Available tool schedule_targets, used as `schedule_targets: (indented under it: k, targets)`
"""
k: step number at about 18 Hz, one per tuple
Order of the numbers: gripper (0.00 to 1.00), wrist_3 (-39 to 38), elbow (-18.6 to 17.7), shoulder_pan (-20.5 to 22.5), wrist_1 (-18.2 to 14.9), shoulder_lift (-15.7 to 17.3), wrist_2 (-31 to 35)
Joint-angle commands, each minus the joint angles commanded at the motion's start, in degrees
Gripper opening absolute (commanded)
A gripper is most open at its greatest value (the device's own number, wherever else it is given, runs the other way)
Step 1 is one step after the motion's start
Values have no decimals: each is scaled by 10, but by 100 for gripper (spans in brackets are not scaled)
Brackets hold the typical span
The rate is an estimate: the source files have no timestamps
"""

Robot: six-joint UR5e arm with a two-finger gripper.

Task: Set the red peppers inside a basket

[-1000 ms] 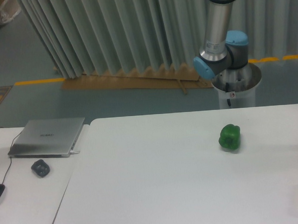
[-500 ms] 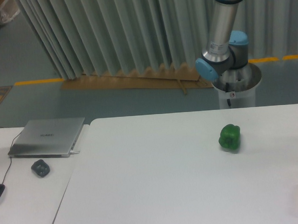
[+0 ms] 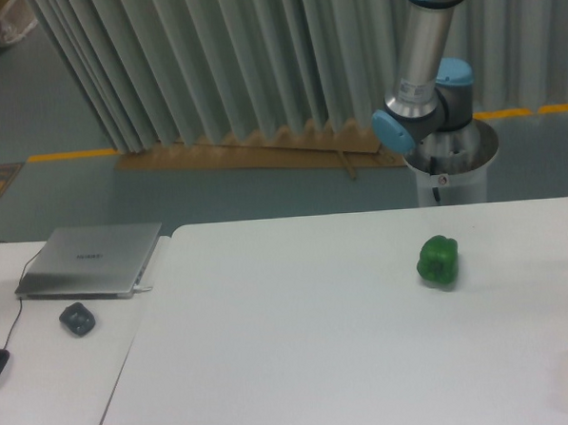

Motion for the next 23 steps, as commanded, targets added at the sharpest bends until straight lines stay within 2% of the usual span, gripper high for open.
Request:
schedule_targets:
  k: [2, 5, 8, 11, 15, 19, 23]
  targets:
    - [100, -72, -1, -26, 0, 2, -29]
    - [100, -91, -11, -40, 6, 9, -63]
    - [100, -135, -11, -60, 4, 21, -62]
    - [100, -151, -13, -103, -3, 22, -63]
    - [100, -211, -29, -153, -15, 30, -57]
    - [100, -232, -31, -181, -13, 26, -61]
    - [100, -247, -33, -185, -15, 24, -64]
